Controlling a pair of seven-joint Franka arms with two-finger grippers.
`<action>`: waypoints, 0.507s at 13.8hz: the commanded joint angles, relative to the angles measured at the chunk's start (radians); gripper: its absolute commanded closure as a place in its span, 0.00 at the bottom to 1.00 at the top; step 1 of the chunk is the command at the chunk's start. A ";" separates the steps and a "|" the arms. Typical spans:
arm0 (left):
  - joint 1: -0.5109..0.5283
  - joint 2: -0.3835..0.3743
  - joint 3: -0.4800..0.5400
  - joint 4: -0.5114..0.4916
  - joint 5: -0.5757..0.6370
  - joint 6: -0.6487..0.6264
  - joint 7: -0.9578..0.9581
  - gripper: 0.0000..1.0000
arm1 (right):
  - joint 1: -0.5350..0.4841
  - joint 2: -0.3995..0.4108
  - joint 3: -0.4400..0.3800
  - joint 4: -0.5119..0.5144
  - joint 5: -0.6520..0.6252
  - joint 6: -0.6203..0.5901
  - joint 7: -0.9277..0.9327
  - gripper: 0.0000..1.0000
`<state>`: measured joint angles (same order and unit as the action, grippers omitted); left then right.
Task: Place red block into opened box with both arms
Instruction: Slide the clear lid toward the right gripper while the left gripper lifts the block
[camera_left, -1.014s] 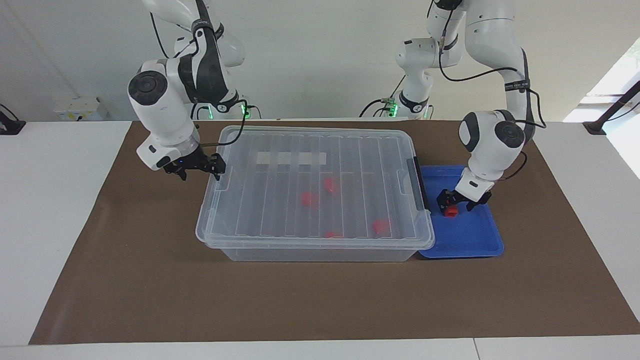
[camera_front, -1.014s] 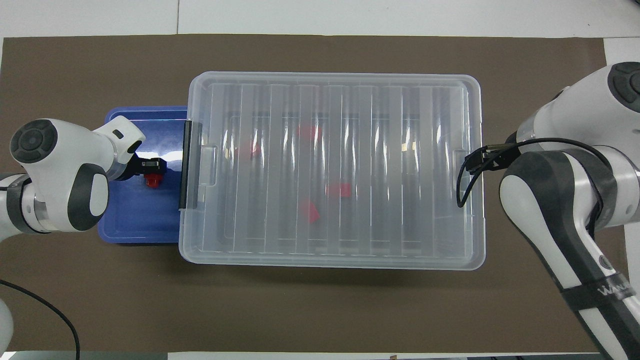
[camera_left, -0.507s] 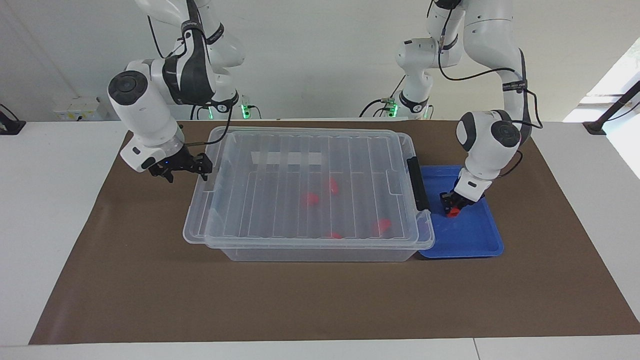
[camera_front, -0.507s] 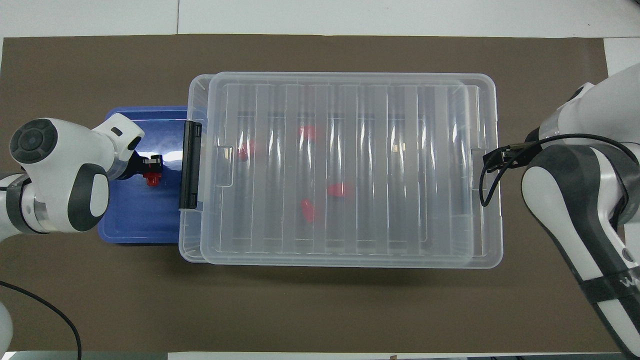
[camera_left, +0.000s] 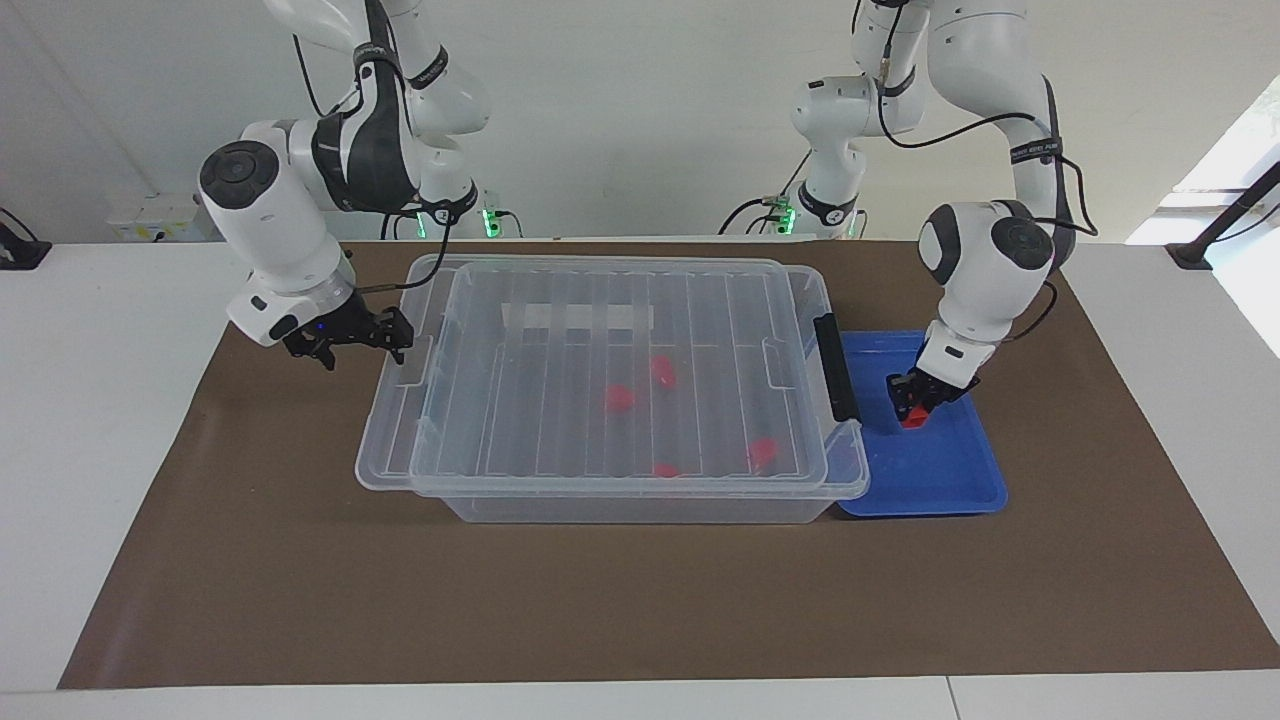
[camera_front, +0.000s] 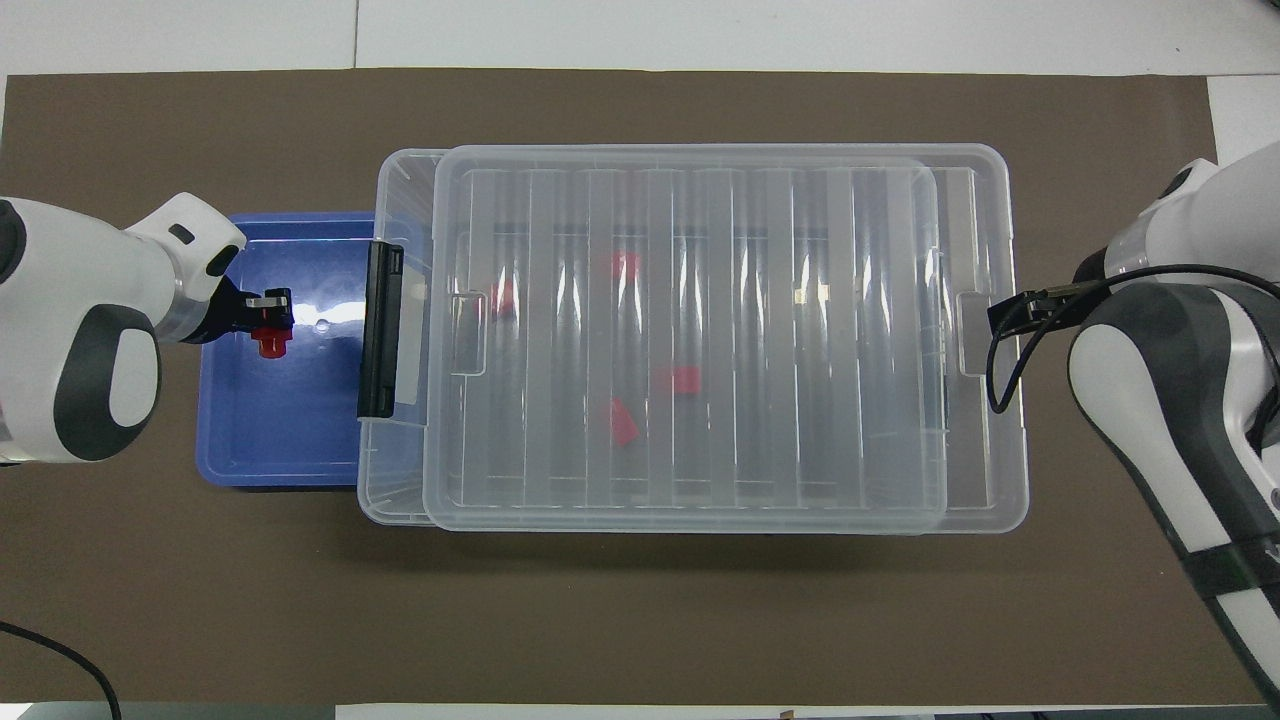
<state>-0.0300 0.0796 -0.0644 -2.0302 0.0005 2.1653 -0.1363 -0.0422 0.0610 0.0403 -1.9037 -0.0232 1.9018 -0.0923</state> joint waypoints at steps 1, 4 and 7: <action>-0.005 -0.043 0.006 0.080 0.021 -0.149 -0.016 1.00 | -0.008 -0.021 -0.022 -0.032 -0.004 0.033 -0.059 0.00; -0.011 -0.112 0.005 0.099 0.021 -0.217 -0.016 1.00 | -0.008 -0.020 -0.030 -0.032 -0.006 0.034 -0.075 0.00; -0.050 -0.126 -0.015 0.113 0.021 -0.245 -0.031 1.00 | -0.011 -0.020 -0.049 -0.032 -0.007 0.045 -0.112 0.00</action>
<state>-0.0383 -0.0388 -0.0739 -1.9259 0.0007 1.9507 -0.1363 -0.0432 0.0610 0.0045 -1.9068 -0.0233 1.9113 -0.1562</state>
